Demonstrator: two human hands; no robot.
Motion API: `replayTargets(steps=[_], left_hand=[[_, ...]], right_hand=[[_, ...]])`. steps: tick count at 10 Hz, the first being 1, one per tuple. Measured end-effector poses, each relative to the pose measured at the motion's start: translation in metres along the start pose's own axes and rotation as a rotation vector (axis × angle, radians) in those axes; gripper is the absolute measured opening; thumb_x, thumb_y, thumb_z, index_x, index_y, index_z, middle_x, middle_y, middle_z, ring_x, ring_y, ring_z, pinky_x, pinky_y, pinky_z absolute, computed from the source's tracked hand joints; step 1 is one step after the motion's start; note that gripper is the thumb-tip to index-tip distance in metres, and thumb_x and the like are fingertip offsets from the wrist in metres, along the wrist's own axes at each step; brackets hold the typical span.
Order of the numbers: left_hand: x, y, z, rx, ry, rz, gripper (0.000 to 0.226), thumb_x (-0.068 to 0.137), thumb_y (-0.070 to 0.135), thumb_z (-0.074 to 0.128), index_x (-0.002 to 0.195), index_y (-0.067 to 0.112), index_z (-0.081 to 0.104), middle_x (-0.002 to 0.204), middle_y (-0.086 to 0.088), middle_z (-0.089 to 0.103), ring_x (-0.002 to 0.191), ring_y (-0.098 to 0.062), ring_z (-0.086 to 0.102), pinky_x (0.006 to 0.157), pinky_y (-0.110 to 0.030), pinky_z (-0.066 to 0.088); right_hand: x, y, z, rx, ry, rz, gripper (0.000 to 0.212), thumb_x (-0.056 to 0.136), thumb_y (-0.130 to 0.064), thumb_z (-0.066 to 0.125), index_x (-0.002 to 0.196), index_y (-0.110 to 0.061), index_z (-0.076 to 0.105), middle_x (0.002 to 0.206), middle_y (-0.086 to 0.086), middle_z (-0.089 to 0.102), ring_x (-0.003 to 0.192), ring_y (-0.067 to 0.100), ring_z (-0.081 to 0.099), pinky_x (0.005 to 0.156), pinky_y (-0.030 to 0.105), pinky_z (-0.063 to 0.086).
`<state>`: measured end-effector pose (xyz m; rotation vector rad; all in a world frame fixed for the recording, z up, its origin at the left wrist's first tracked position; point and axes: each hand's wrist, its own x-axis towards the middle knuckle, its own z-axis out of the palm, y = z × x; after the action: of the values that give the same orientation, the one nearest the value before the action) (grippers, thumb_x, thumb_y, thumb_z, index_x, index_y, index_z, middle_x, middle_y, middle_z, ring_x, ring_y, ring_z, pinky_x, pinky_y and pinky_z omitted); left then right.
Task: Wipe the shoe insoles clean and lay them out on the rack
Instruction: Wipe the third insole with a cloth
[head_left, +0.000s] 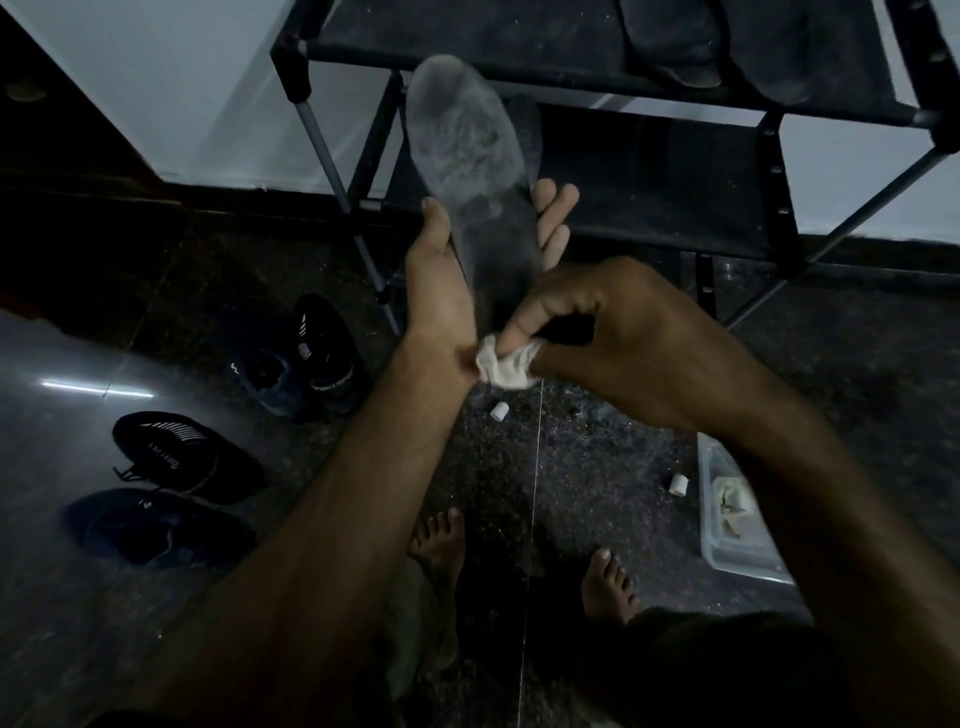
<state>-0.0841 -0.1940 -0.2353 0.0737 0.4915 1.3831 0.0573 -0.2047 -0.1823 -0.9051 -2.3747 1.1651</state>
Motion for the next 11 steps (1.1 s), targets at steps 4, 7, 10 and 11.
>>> replayTargets(steps=[4,7,10,11], left_hand=[[-0.007,0.000,0.007,0.082,-0.005,-0.037,0.084,0.099,0.064,0.010,0.122,-0.003,0.055,0.106,-0.016,0.070,0.121,-0.026,0.056,0.108,-0.038,0.041],[0.014,0.017,-0.004,0.172,0.005,-0.117,0.079,0.099,0.063,0.011,0.129,0.001,0.048,0.117,-0.021,0.067,0.106,-0.034,0.066,0.092,-0.051,0.052],[-0.009,-0.001,0.008,0.132,0.124,0.141,0.073,0.104,0.052,0.021,0.092,-0.001,0.069,0.088,-0.016,0.073,0.084,-0.029,0.073,0.069,-0.039,0.061],[-0.005,0.000,0.018,0.220,0.137,0.061,0.078,0.103,0.053,0.017,0.103,-0.007,0.067,0.103,-0.021,0.069,0.112,-0.034,0.064,0.061,-0.039,0.061]], right_hand=[[-0.001,0.008,-0.002,-0.050,0.078,0.002,0.014,0.082,-0.010,0.073,0.092,-0.020,0.074,0.091,-0.015,0.070,0.087,-0.004,0.065,0.080,0.017,0.053],[0.000,0.021,-0.004,-0.076,0.311,0.086,0.008,0.086,-0.011,0.070,0.091,-0.018,0.072,0.089,-0.021,0.063,0.084,-0.006,0.061,0.073,0.007,0.046],[-0.001,0.008,-0.002,-0.164,0.061,-0.051,0.015,0.085,-0.008,0.071,0.096,-0.017,0.073,0.096,-0.008,0.066,0.087,0.000,0.060,0.075,0.016,0.049],[0.004,0.017,0.006,-0.260,0.295,-0.057,0.018,0.086,-0.009,0.064,0.101,-0.016,0.072,0.097,0.002,0.063,0.085,0.011,0.056,0.072,0.030,0.049]])
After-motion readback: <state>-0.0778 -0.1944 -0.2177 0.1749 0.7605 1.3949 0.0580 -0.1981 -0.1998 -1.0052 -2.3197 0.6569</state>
